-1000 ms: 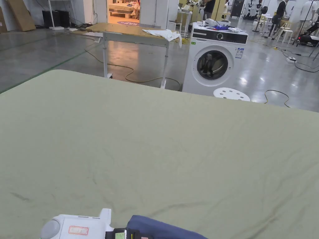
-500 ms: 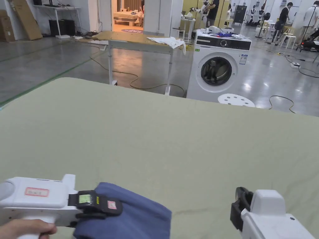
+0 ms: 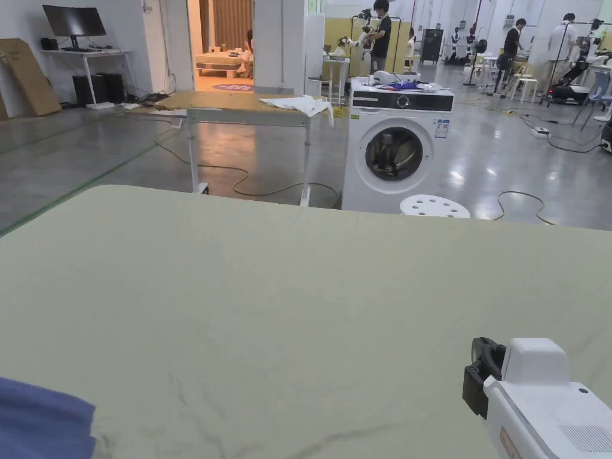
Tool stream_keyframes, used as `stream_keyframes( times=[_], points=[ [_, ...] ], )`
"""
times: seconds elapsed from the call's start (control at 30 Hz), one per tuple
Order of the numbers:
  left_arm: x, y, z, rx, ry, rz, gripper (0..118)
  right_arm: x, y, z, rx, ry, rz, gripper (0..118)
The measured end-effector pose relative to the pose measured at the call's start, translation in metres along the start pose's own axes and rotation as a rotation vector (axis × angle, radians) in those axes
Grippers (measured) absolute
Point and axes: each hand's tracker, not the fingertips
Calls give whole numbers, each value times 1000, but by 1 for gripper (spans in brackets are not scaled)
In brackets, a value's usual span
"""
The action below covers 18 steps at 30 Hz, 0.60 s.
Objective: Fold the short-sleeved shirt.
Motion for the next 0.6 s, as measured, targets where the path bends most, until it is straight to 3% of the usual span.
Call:
stream_keyframes(
  times=[0.17, 0.27, 0.47, 0.6],
  points=[
    [-19, -11, -2, -32, 96, 43, 28, 2, -8, -2, -24, 0, -13, 1],
    [-13, -18, -4, -9, 212, 29, 61, 3, -13, -4, -37, -2, -19, 1],
    [12, -13, 14, 153, 480, -179, 73, 4, -16, -3, -50, -1, -14, 1],
    [31, -18, 22, 262, 447, -232, 73, 5, -19, -4, -56, 1, -20, 1]
  ],
)
